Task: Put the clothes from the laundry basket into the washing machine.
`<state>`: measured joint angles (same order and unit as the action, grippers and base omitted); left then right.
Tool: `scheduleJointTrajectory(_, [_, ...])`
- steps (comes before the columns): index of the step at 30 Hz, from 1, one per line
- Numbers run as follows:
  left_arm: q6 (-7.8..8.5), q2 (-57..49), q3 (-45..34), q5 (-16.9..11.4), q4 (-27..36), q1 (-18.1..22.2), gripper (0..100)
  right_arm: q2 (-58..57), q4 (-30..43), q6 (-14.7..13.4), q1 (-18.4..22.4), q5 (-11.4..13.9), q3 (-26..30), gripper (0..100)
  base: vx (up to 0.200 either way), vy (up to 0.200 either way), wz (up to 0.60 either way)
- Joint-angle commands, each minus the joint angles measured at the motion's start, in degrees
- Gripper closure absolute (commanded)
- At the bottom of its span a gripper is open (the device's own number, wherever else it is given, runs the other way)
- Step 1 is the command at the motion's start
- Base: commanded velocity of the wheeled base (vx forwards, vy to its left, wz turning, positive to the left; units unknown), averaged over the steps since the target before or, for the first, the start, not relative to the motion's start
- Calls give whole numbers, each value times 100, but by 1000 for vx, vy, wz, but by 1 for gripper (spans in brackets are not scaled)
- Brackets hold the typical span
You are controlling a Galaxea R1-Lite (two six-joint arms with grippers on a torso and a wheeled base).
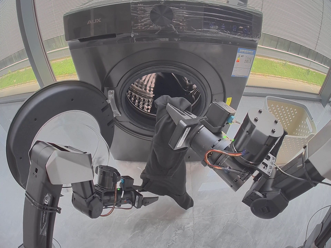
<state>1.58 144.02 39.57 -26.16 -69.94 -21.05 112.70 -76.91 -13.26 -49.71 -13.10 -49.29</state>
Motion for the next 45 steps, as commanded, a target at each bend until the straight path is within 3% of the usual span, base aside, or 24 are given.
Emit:
scheduleJointTrajectory(1, [-440,372,657,-21,-38,-136,100,6,-122,-1,-82,1,7,100,0,0,0])
scheduleJointTrajectory(8, [-818,645,1158,-56,-266,-215,100,-11,-228,-1,-91,1,60,100,0,0,0])
scheduleJointTrajectory(18, [-906,750,1079,-38,-1189,-153,100,33,-228,-1,67,-8,77,100,0,0,0])
scheduleJointTrajectory(21, [-888,636,842,-12,-1663,-30,100,50,-237,-1,296,1,77,100,0,0,0])
scheduleJointTrajectory(28, [-791,-155,16,-47,-1699,198,100,59,-210,8,559,1,42,100,0,0,0])
scheduleJointTrajectory(35, [-774,-419,-239,-29,-1699,277,100,129,-175,52,744,-8,42,100,0,0,0])
scheduleJointTrajectory(39, [-545,-638,-389,-38,-1707,374,100,252,-202,70,884,-8,112,100,0,0,0])
scheduleJointTrajectory(45, [-545,-1315,-925,-144,-1707,444,100,507,-316,70,928,18,165,100,0,0,0])
